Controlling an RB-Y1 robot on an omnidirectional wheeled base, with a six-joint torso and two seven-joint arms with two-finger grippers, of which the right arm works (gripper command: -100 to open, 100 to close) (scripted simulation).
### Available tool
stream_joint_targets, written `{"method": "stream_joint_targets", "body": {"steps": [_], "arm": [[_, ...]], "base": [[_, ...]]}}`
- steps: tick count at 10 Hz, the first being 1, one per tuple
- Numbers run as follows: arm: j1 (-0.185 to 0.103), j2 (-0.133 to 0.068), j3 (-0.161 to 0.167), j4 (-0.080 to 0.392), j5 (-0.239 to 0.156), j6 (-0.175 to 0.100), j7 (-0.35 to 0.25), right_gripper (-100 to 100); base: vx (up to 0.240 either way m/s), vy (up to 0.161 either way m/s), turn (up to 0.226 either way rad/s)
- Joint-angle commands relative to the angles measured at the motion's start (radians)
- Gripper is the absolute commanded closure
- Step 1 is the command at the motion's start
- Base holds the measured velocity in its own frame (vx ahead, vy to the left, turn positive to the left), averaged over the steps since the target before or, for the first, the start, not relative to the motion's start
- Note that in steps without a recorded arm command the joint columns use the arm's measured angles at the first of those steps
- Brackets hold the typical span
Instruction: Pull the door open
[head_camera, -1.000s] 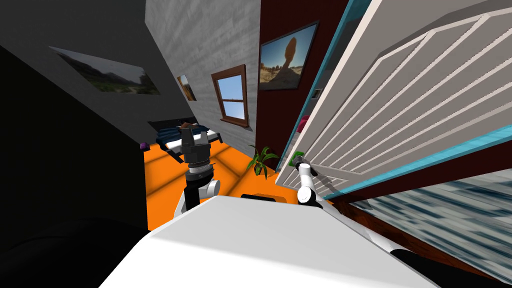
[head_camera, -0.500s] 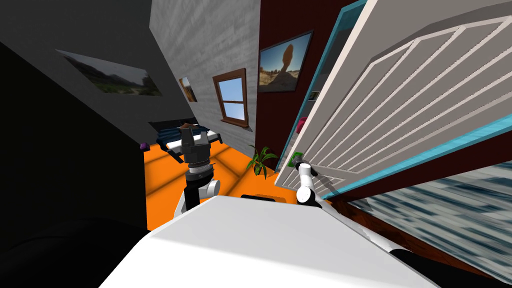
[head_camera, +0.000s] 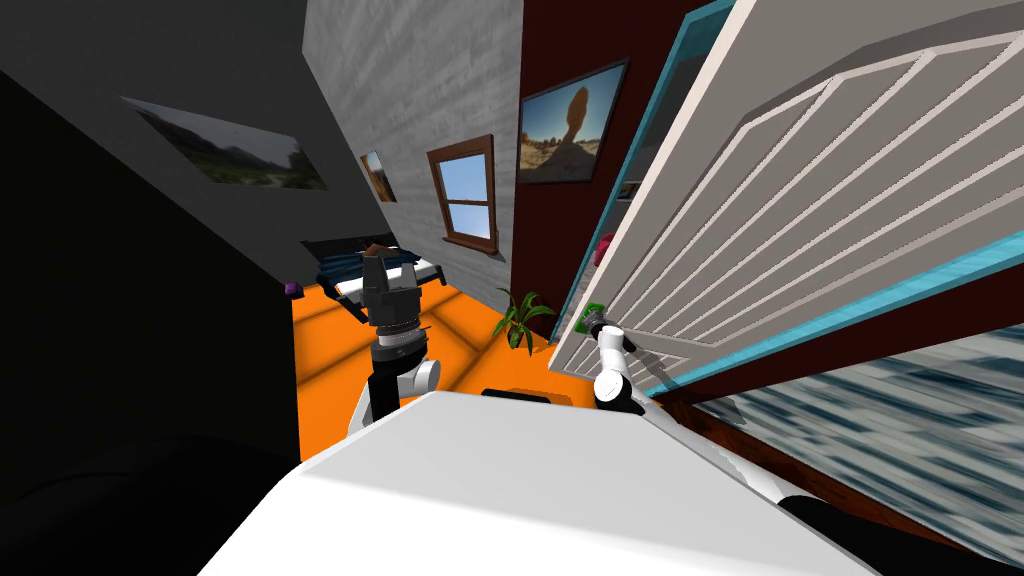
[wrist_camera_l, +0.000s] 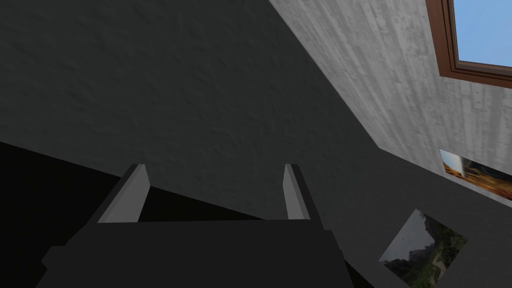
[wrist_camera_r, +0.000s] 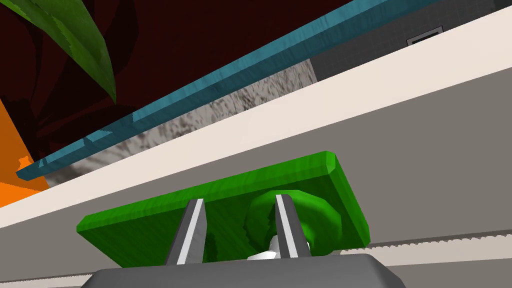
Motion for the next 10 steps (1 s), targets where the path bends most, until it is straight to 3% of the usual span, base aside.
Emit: {"method": "stream_joint_targets", "body": {"steps": [1,4,5,9,10], "arm": [[0.025,-0.014,-0.011,0.044,-0.050,-0.006,0.029,100],[0.025,-0.014,-0.011,0.044,-0.064,-0.006,0.029,100],[0.020,-0.012,-0.026,0.048,-0.092,0.014,0.022,100],[0.020,-0.012,-0.026,0.048,-0.092,0.014,0.022,100],[0.020,-0.012,-0.026,0.013,-0.071,0.014,0.009,100]], "base": [[-0.056,-0.053,0.025],[-0.008,0.002,-0.013],[-0.036,-0.020,0.017],[-0.011,-0.011,0.008],[0.005,0.007,-0.008]]}}
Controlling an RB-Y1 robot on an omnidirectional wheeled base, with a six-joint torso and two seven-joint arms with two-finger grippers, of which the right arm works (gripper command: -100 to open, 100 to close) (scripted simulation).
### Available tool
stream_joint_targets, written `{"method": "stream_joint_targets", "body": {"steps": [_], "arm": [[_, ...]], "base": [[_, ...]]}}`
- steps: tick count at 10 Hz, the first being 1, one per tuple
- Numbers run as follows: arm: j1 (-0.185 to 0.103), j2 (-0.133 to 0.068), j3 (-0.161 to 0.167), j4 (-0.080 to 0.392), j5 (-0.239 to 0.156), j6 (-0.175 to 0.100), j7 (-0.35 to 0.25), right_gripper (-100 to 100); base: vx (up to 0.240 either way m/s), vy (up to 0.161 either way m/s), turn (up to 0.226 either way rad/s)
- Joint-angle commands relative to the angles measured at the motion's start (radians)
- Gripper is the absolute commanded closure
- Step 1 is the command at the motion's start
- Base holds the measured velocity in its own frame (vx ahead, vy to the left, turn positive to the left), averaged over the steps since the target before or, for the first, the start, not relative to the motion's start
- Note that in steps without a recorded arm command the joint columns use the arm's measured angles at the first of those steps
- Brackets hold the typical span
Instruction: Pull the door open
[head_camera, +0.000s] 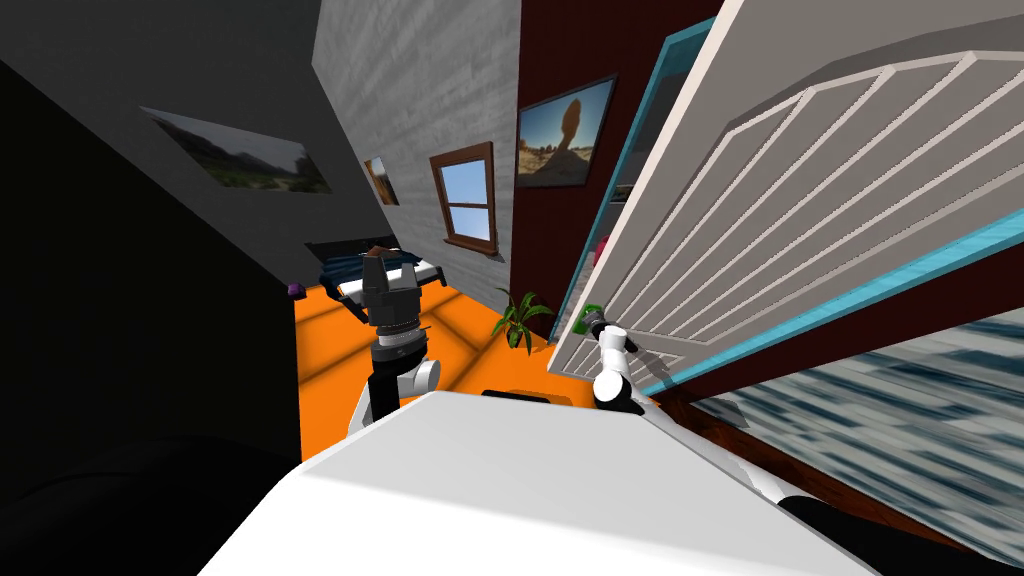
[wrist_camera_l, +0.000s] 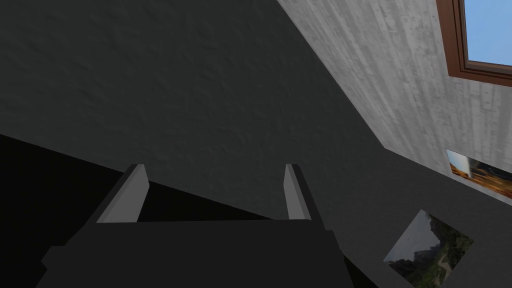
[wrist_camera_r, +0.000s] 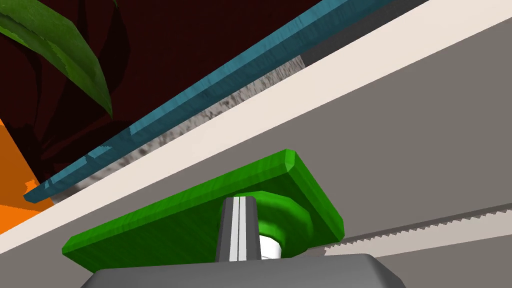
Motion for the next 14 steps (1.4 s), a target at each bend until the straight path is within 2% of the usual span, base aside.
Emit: {"method": "stream_joint_targets", "body": {"steps": [1,5,8,9,10,12,14], "arm": [[-0.004,0.001,-0.023,0.003,-0.035,0.020,-0.005,-100],[-0.014,0.006,-0.085,0.010,-0.125,0.072,-0.019,-100],[-0.023,0.014,-0.146,0.016,-0.218,0.124,-0.033,-100],[-0.023,0.014,-0.146,0.016,-0.219,0.124,-0.033,-100],[-0.027,0.018,-0.168,0.019,-0.243,0.142,-0.038,-100],[-0.027,0.018,-0.168,0.019,-0.252,0.142,-0.038,-100],[-0.034,0.027,-0.214,0.024,-0.316,0.181,-0.049,-100]], "base": [[-0.068,0.026,0.059],[-0.089,0.002,0.055],[-0.094,-0.021,0.037],[-0.075,-0.020,0.019],[-0.068,0.004,0.016],[-0.028,0.003,0.007],[-0.040,-0.003,0.021]]}}
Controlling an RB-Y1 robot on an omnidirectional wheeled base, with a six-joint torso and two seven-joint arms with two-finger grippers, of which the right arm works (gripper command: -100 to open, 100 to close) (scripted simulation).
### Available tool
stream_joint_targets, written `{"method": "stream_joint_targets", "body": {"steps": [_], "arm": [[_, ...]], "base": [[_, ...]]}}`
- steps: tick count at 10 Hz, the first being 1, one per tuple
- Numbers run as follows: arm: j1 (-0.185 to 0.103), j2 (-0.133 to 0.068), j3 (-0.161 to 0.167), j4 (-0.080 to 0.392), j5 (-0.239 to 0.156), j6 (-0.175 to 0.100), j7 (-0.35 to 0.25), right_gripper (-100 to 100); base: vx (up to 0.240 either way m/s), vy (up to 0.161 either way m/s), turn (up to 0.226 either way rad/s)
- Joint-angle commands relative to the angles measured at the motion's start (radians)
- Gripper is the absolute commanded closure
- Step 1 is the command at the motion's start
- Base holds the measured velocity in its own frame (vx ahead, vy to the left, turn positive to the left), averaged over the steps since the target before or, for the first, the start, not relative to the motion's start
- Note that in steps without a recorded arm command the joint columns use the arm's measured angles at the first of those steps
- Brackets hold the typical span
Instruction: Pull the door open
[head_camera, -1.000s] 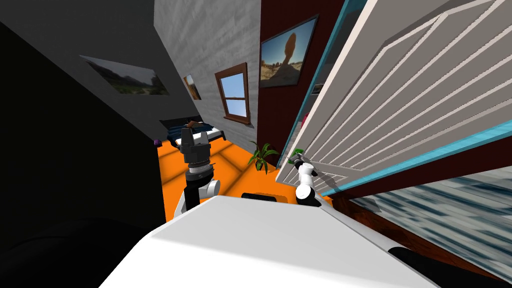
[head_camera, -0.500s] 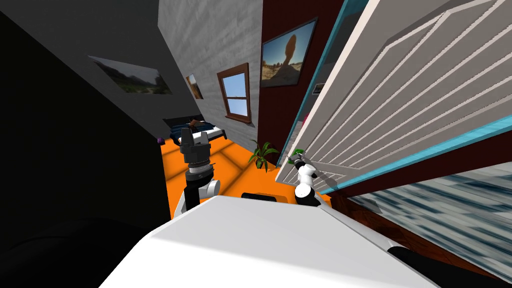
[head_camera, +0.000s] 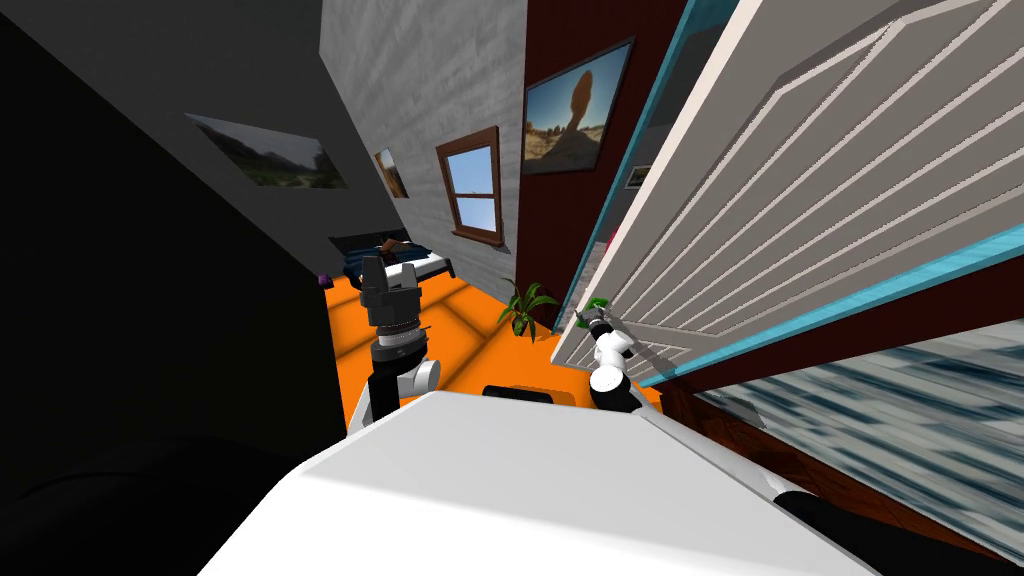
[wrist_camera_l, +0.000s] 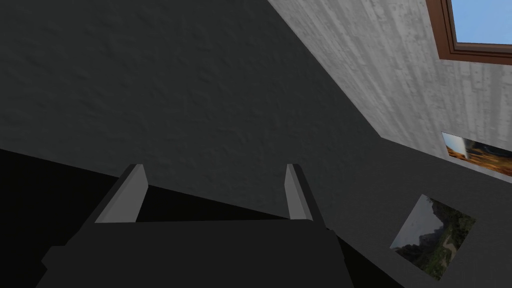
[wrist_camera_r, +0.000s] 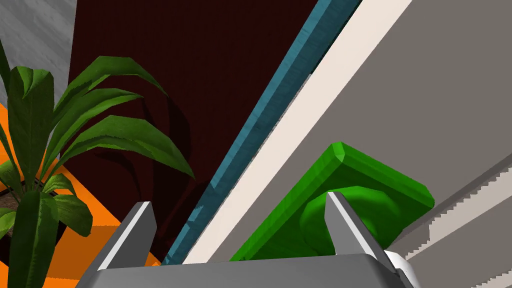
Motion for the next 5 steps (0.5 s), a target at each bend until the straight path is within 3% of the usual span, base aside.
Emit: {"method": "stream_joint_targets", "body": {"steps": [1,2,3,5], "arm": [[0.012,-0.017,-0.030,0.010,-0.033,0.003,0.004,-100],[0.009,-0.012,-0.053,0.012,-0.067,0.022,-0.001,-100],[0.009,-0.012,-0.053,0.012,-0.067,0.022,-0.001,-100],[0.002,0.000,-0.097,0.017,-0.125,0.059,-0.011,-100]], "base": [[-0.061,-0.019,0.022],[-0.074,-0.010,0.017],[-0.060,-0.005,0.015],[-0.070,-0.015,0.032]]}}
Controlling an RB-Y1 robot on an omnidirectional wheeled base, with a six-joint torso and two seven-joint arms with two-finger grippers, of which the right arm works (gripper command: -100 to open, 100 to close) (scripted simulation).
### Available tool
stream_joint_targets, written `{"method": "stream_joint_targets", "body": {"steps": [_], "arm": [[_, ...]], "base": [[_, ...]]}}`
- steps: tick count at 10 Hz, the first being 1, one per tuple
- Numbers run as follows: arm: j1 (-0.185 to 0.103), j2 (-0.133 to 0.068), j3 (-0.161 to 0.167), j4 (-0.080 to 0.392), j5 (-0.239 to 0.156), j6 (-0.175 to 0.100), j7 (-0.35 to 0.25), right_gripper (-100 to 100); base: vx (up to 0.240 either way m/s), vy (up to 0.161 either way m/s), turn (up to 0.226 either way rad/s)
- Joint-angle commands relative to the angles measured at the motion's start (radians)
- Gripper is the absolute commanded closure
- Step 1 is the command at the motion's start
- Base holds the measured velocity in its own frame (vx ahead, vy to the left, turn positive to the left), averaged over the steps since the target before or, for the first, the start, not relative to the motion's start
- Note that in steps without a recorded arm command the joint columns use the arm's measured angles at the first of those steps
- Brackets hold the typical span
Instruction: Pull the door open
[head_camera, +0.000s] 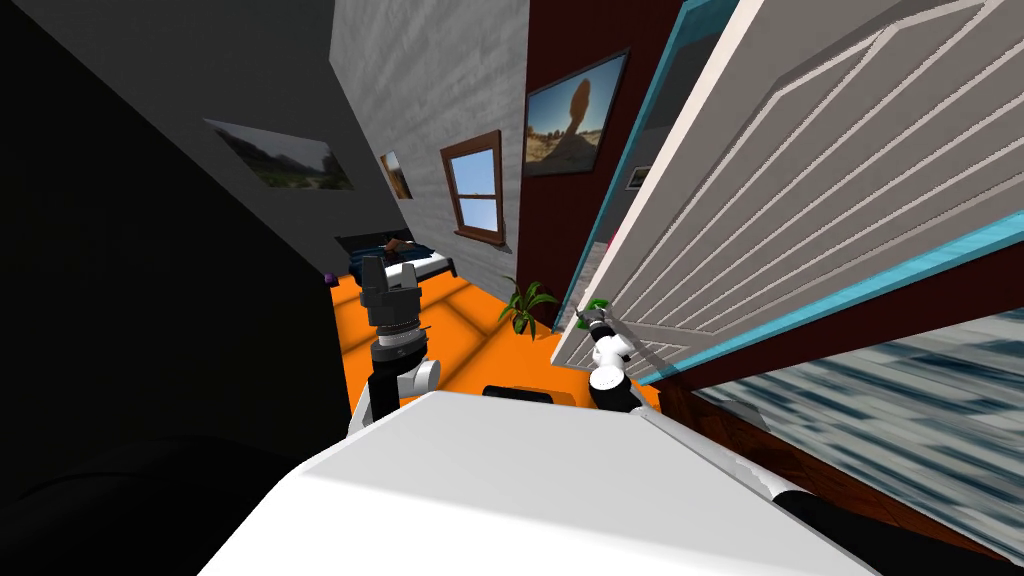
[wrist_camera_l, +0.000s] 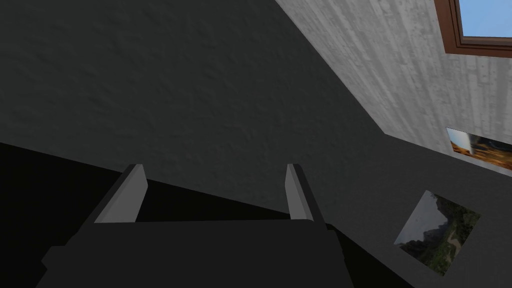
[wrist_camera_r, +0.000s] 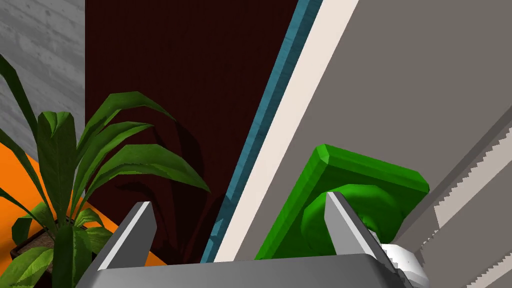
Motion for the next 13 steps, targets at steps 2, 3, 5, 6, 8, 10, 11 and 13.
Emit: {"method": "stream_joint_targets", "body": {"steps": [2,3,5,6,8,10,11,13], "arm": [[0.006,-0.007,-0.045,0.001,-0.053,0.016,-0.011,-100],[0.003,-0.001,-0.065,0.003,-0.083,0.032,-0.016,-100],[-0.003,0.012,-0.101,0.007,-0.136,0.062,-0.024,-100],[-0.005,0.018,-0.116,0.009,-0.159,0.076,-0.028,-100],[-0.009,0.028,-0.140,0.012,-0.195,0.096,-0.033,-100],[-0.019,0.040,-0.132,0.011,-0.195,0.108,-0.039,-100],[-0.017,0.004,-0.134,0.013,-0.201,0.120,-0.031,-100],[-0.012,-0.015,-0.136,0.013,-0.205,0.128,-0.026,-100]], "base": [[-0.090,-0.018,0.024],[-0.057,0.000,0.011],[-0.081,-0.010,0.024],[-0.099,-0.010,0.027],[-0.076,-0.007,0.014],[-0.054,0.005,0.022],[-0.011,-0.006,0.062],[0.003,-0.034,0.031]]}}
